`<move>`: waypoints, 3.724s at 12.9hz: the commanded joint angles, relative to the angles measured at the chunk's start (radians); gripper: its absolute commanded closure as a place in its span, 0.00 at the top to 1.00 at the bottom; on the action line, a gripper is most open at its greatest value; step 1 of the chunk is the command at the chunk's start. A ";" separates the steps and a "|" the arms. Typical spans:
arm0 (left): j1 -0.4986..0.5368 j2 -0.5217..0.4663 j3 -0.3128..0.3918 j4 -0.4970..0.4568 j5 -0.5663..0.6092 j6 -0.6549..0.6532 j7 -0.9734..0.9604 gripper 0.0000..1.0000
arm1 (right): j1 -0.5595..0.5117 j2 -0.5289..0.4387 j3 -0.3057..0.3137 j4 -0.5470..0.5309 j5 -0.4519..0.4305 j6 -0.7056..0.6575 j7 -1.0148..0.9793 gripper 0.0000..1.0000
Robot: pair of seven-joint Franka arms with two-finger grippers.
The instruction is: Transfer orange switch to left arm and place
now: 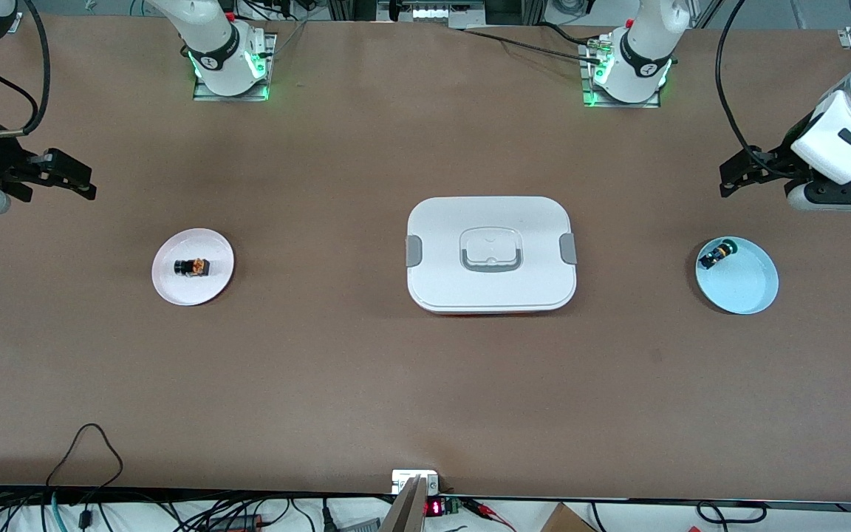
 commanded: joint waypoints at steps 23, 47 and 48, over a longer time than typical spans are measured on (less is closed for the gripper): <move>0.005 0.006 -0.004 0.022 -0.007 -0.020 -0.008 1.00 | 0.047 0.215 0.000 0.004 -0.017 0.094 0.019 1.00; 0.005 0.006 -0.004 0.023 -0.007 -0.020 -0.008 1.00 | -0.004 0.370 0.002 -0.579 -0.115 0.921 0.009 1.00; 0.004 0.006 -0.006 0.023 -0.007 -0.020 -0.008 1.00 | -0.004 0.375 0.002 -0.579 -0.115 0.933 0.009 1.00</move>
